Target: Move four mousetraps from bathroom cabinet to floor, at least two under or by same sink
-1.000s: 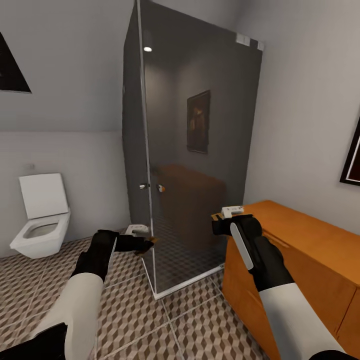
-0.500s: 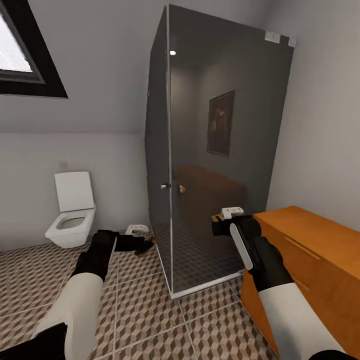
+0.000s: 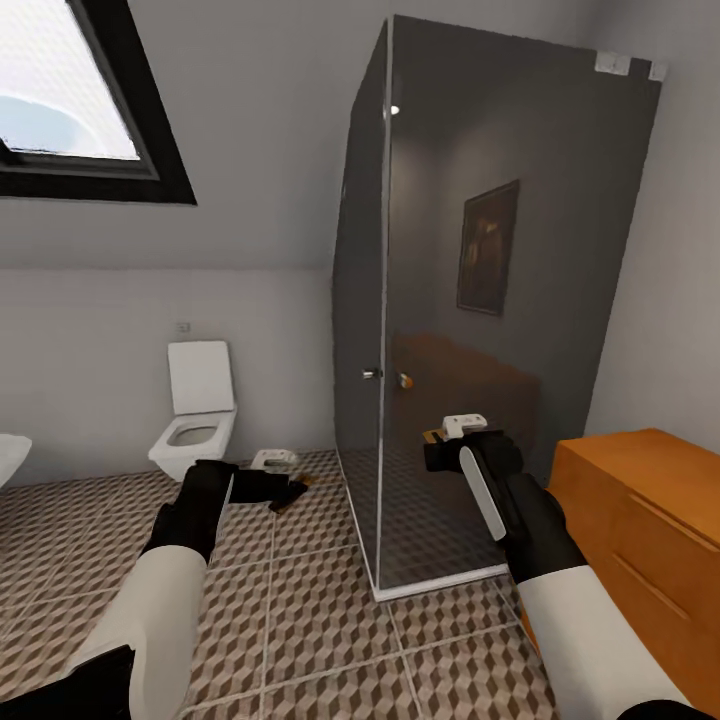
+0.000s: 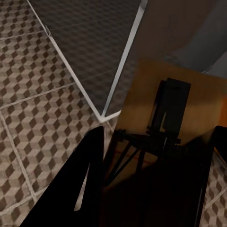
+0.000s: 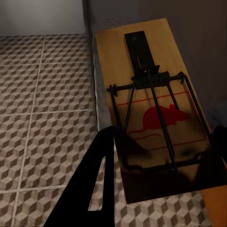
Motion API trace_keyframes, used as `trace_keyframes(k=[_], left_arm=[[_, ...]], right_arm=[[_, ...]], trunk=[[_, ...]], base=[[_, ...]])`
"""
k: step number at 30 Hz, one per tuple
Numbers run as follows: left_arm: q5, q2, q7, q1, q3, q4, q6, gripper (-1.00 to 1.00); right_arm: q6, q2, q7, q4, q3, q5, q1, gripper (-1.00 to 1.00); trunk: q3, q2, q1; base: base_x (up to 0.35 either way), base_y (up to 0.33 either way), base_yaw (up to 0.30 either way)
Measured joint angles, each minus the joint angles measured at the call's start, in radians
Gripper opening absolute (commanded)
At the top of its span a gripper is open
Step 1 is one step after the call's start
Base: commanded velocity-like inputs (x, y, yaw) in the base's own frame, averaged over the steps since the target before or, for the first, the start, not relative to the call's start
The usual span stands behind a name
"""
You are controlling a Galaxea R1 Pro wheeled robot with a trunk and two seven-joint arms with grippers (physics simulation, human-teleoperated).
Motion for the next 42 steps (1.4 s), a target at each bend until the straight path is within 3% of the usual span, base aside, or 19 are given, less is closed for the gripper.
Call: trace_keyframes(k=[42], left_arm=[[0.000, -0.001, 0.000, 0.000, 0.000, 0.000, 0.000, -1.00]], right_arm=[[0.000, 0.000, -0.002, 0.096, 0.002, 0.002, 0.000, -1.00]], trunk=[[0.022, 0.000, 0.000]], base=[[0.000, 0.000, 0.268]])
